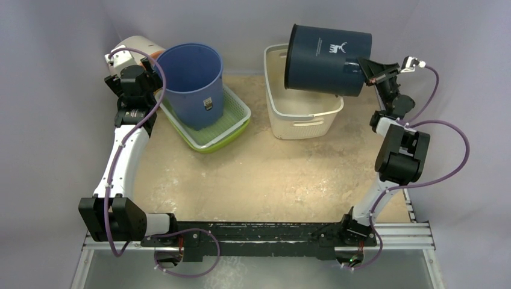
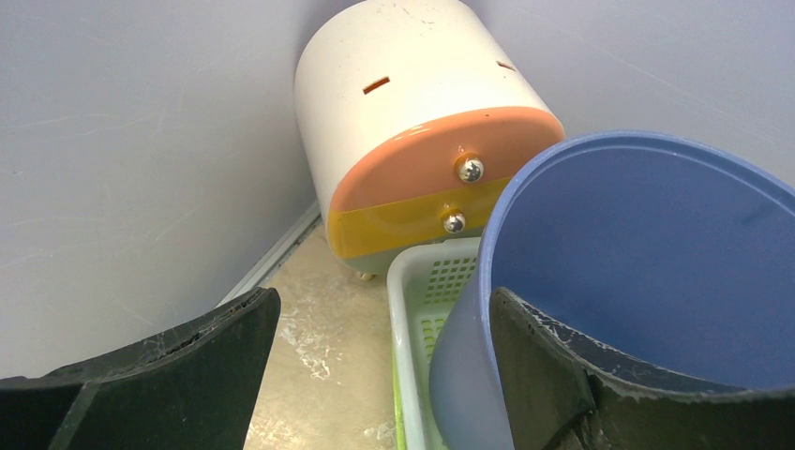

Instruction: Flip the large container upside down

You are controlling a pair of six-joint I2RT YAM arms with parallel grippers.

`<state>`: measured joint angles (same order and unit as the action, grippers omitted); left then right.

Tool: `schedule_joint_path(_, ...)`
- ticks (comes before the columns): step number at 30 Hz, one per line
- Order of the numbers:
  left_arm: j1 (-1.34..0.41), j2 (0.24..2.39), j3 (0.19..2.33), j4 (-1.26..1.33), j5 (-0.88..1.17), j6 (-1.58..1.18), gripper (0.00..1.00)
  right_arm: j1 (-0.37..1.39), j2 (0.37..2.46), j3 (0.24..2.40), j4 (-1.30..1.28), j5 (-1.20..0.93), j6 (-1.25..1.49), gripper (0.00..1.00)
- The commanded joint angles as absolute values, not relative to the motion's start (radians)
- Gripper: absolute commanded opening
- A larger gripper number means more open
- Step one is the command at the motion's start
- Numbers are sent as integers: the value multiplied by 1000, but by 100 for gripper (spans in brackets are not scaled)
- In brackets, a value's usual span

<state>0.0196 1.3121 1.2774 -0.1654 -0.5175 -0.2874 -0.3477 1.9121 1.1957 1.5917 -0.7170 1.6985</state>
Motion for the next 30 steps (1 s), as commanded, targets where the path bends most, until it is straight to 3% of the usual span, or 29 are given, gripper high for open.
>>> schedule_joint_path(1,28,1288,1314,-133,-533,-264,82,-330,1921,1069,1935,-754,1792,0)
schedule_joint_path(8,28,1292,1324,-133,-526,-273,82,-246,2008,979,2046,-748,1865,0)
schedule_joint_path(17,28,1262,1313,-150,-553,-260,82,-101,2119,1062,2047,-723,1904,0)
schedule_joint_path(24,29,1249,1309,-158,-563,-252,82,-95,2131,1107,2041,-716,1892,0)
schedule_joint_path(30,29,1255,1326,-158,-564,-241,83,-95,2118,1265,2047,-744,1904,0)
